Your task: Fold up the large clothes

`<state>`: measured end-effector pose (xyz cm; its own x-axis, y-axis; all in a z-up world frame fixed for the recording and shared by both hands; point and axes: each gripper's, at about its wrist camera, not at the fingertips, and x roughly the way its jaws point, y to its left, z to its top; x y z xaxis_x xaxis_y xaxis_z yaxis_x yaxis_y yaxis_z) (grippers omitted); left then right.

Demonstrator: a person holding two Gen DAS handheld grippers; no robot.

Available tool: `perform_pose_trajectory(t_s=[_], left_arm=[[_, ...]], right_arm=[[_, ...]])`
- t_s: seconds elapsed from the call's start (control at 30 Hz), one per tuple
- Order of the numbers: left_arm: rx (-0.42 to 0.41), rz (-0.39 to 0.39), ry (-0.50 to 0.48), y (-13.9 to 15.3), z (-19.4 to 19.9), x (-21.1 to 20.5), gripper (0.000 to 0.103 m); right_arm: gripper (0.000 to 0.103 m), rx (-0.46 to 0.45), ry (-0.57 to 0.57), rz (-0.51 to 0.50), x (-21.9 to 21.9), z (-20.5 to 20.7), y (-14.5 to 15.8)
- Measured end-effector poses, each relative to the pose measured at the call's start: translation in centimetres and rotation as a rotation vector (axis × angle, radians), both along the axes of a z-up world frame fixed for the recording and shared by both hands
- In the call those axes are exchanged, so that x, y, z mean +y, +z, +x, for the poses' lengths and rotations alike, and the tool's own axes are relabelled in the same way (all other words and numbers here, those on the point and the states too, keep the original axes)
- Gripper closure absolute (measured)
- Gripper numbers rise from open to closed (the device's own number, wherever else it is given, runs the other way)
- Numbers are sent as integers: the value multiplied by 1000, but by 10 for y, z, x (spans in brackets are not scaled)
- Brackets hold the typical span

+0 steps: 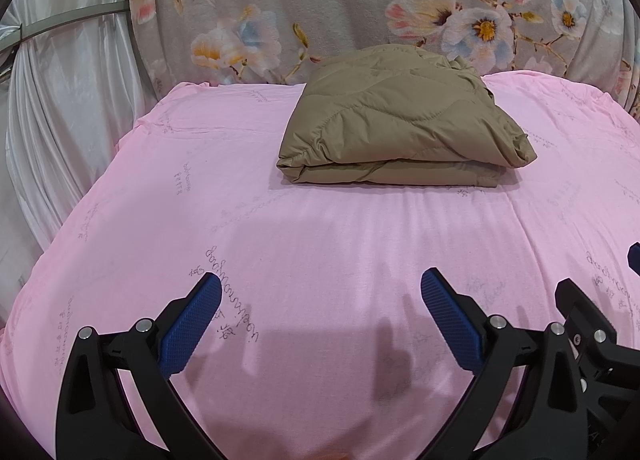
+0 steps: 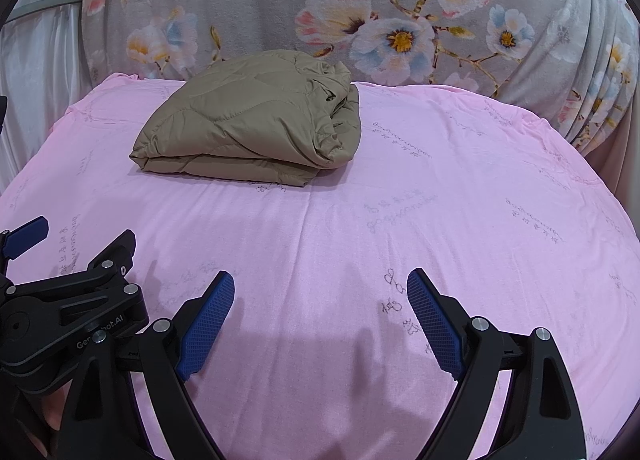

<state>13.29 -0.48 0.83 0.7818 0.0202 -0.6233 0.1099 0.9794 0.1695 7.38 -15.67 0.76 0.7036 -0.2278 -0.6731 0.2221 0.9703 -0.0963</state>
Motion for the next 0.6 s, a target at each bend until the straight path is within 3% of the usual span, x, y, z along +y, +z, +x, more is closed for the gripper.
perform_pose_trajectory(t_s=[0.6], left_arm=[[-1, 9, -2, 1, 1, -1, 9]], right_arm=[[17, 0, 0, -4, -1, 0, 2]])
